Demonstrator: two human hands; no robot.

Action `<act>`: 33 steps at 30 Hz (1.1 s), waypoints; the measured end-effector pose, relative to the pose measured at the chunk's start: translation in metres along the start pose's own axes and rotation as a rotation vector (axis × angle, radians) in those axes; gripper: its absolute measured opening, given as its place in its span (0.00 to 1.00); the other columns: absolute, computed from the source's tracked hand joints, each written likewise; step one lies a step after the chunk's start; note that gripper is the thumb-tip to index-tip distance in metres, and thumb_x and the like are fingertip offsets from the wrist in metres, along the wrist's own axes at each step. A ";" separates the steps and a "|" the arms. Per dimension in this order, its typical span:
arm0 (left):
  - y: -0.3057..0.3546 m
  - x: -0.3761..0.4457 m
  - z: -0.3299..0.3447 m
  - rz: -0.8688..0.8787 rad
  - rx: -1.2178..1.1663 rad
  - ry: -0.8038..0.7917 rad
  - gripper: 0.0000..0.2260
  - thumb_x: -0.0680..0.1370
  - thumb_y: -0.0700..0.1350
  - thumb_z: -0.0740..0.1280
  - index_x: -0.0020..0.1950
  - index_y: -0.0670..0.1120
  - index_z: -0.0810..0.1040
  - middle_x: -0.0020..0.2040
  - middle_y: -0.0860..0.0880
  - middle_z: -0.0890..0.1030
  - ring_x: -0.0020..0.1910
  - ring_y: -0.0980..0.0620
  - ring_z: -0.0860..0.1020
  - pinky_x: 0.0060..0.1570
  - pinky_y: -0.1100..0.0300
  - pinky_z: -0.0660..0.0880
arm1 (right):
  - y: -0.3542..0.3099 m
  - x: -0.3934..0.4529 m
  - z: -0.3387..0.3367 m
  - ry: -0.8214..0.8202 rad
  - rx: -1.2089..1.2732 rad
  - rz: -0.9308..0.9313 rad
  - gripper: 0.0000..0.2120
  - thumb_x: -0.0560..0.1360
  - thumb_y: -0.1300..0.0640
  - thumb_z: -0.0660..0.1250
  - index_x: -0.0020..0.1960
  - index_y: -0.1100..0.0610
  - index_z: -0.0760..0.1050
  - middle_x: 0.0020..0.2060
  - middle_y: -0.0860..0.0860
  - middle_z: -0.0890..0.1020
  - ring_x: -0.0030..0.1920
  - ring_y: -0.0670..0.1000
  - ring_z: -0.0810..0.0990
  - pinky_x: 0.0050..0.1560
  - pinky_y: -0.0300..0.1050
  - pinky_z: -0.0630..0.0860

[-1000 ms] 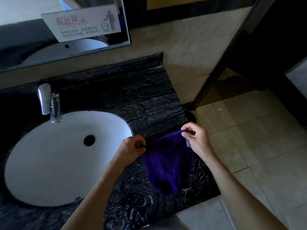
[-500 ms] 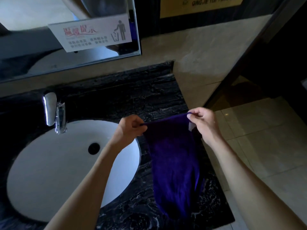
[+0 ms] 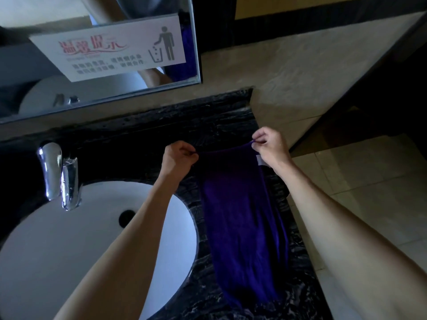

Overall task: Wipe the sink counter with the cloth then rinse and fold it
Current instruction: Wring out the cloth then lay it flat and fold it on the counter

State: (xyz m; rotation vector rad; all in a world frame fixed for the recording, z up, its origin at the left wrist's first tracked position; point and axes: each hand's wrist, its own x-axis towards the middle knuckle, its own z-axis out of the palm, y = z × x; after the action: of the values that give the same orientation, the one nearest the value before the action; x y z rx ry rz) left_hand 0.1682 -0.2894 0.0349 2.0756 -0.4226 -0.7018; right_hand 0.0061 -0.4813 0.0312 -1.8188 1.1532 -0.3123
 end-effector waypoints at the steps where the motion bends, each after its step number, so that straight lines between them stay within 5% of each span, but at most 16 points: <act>1: -0.002 0.006 0.003 0.008 0.031 0.025 0.09 0.73 0.35 0.74 0.41 0.48 0.79 0.38 0.48 0.81 0.38 0.52 0.81 0.40 0.60 0.77 | -0.002 0.005 0.004 0.014 -0.034 -0.017 0.06 0.76 0.71 0.68 0.52 0.66 0.78 0.44 0.59 0.81 0.42 0.52 0.78 0.33 0.30 0.71; 4: -0.007 0.015 0.012 0.047 0.145 0.101 0.06 0.74 0.36 0.72 0.47 0.46 0.80 0.43 0.49 0.81 0.43 0.50 0.80 0.39 0.67 0.74 | -0.002 0.018 0.014 0.035 -0.162 -0.087 0.06 0.76 0.71 0.67 0.51 0.63 0.78 0.42 0.56 0.80 0.40 0.52 0.77 0.30 0.30 0.69; 8: -0.011 0.010 0.021 0.204 0.269 0.214 0.14 0.73 0.33 0.72 0.56 0.42 0.77 0.57 0.43 0.74 0.50 0.47 0.76 0.49 0.60 0.75 | 0.009 0.020 0.023 0.067 -0.307 -0.195 0.07 0.75 0.70 0.67 0.51 0.61 0.76 0.49 0.59 0.78 0.45 0.55 0.78 0.44 0.50 0.77; 14: -0.032 -0.042 0.012 0.148 0.143 0.273 0.12 0.74 0.35 0.71 0.56 0.42 0.76 0.55 0.43 0.75 0.47 0.50 0.76 0.47 0.65 0.72 | 0.013 -0.037 0.003 0.215 -0.139 -0.177 0.04 0.78 0.68 0.65 0.48 0.64 0.78 0.40 0.55 0.80 0.37 0.49 0.76 0.38 0.27 0.68; 18: -0.068 -0.125 0.017 0.153 0.085 0.183 0.11 0.74 0.32 0.69 0.52 0.46 0.75 0.51 0.45 0.76 0.42 0.53 0.77 0.40 0.69 0.71 | 0.049 -0.112 -0.011 0.242 -0.045 -0.041 0.08 0.76 0.70 0.64 0.49 0.61 0.79 0.42 0.58 0.83 0.40 0.52 0.79 0.42 0.43 0.76; 22: -0.089 -0.210 0.028 0.098 0.098 0.034 0.14 0.73 0.37 0.73 0.53 0.51 0.75 0.51 0.51 0.74 0.46 0.59 0.76 0.41 0.65 0.74 | 0.075 -0.201 -0.022 0.155 0.122 0.173 0.06 0.79 0.74 0.60 0.50 0.72 0.75 0.43 0.73 0.79 0.27 0.41 0.73 0.26 0.30 0.68; 26: -0.106 -0.259 0.038 0.180 0.235 -0.050 0.24 0.67 0.48 0.80 0.60 0.48 0.76 0.54 0.53 0.70 0.52 0.52 0.72 0.54 0.59 0.73 | 0.110 -0.263 -0.019 0.115 -0.131 0.158 0.06 0.79 0.66 0.66 0.47 0.58 0.79 0.36 0.55 0.82 0.34 0.54 0.82 0.38 0.47 0.79; 29: -0.107 -0.276 0.047 0.235 0.445 -0.096 0.33 0.64 0.57 0.80 0.64 0.51 0.73 0.59 0.51 0.68 0.57 0.50 0.66 0.59 0.54 0.69 | 0.114 -0.284 -0.012 0.098 -0.197 0.151 0.03 0.78 0.59 0.69 0.50 0.58 0.79 0.39 0.52 0.83 0.39 0.54 0.84 0.41 0.48 0.80; 33: -0.103 -0.286 0.056 0.279 0.528 -0.057 0.25 0.67 0.48 0.79 0.61 0.52 0.74 0.57 0.50 0.70 0.56 0.46 0.70 0.57 0.51 0.69 | 0.108 -0.291 -0.008 0.095 -0.219 0.114 0.05 0.78 0.62 0.69 0.53 0.59 0.76 0.42 0.50 0.80 0.42 0.53 0.82 0.42 0.47 0.76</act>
State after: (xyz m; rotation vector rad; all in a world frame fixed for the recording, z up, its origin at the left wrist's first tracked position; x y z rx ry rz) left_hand -0.0870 -0.1154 0.0162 2.4159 -0.9957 -0.5177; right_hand -0.2144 -0.2635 0.0200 -1.9340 1.3974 -0.2151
